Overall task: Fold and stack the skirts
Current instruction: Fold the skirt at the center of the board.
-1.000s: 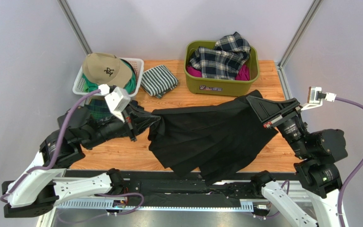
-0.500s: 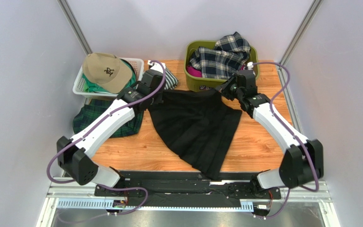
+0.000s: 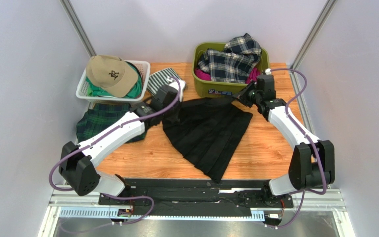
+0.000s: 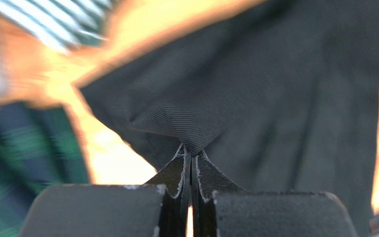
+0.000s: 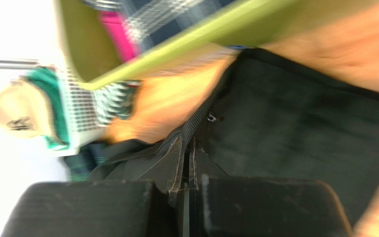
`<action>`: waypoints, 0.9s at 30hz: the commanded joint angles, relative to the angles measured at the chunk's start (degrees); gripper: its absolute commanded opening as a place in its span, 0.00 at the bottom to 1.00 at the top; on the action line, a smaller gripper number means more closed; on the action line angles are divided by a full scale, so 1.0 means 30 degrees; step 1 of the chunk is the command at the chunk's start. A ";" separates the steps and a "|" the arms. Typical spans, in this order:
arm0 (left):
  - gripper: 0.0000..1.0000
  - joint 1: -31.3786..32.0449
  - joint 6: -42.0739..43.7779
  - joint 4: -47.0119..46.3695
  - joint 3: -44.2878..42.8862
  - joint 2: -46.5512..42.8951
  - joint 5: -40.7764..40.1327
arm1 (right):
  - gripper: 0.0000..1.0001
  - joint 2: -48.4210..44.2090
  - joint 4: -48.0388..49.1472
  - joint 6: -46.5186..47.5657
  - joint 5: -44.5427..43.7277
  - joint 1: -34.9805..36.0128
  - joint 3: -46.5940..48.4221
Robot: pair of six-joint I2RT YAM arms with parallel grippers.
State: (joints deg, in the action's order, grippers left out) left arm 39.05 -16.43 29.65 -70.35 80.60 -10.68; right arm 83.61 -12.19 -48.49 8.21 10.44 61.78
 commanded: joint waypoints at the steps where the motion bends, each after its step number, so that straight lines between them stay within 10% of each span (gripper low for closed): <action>1: 0.00 0.3091 -0.0617 -0.1299 0.1065 -0.0704 0.2064 | 0.00 -0.0947 -0.1875 0.3558 0.0925 -0.1103 0.0177; 13: 0.00 0.9274 -0.2874 -0.0948 -0.0776 0.2721 0.4059 | 0.00 0.1483 -0.5398 0.8692 0.2775 -0.3068 0.1585; 27: 0.00 1.0656 -0.2464 0.0546 -0.4177 0.8113 0.5491 | 0.00 0.3386 -0.5958 0.9776 -0.0566 -0.3274 0.1877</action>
State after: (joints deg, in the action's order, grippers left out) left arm 70.08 -24.14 29.30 -79.85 102.69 3.46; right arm 91.39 -30.04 -20.82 10.15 0.97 64.69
